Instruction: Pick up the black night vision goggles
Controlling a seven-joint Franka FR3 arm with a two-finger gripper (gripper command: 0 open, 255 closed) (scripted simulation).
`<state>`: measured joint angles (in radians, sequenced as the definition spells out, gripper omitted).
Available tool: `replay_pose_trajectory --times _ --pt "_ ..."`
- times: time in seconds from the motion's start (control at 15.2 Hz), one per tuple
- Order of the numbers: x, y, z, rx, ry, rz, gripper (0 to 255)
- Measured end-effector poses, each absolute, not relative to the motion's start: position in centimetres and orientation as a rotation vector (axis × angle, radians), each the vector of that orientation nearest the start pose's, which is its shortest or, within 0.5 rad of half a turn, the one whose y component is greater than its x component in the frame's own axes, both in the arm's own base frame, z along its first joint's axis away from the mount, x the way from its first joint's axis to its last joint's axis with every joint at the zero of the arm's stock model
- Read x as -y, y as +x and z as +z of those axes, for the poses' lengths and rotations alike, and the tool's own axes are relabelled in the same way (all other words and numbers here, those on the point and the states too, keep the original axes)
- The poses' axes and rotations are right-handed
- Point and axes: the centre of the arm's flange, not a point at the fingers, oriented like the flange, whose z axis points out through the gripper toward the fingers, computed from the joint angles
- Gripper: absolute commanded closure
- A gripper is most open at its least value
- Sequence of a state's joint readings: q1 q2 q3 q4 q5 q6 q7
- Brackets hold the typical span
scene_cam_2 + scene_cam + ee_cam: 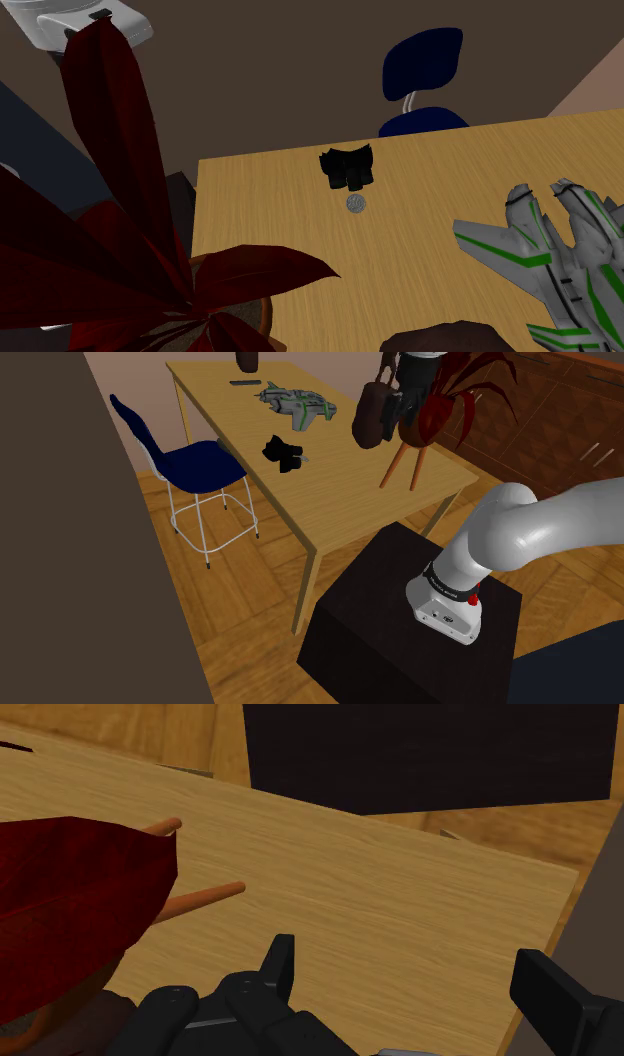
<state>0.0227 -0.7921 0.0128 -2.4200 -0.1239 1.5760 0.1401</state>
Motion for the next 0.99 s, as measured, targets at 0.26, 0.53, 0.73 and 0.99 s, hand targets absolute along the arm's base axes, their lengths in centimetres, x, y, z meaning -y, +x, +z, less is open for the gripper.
replay_pose_trajectory --times 0.26,0.53,0.73,0.99 --pt "0.8 32.9 55.3 -0.147 -3.264 0.066 0" --pt "2.6 37.3 53.4 -0.102 -3.246 0.063 0" --pt "3.0 41.2 52.2 -0.068 -3.232 0.058 0" --pt "4.2 45.5 49.9 -0.022 -3.213 0.056 0"
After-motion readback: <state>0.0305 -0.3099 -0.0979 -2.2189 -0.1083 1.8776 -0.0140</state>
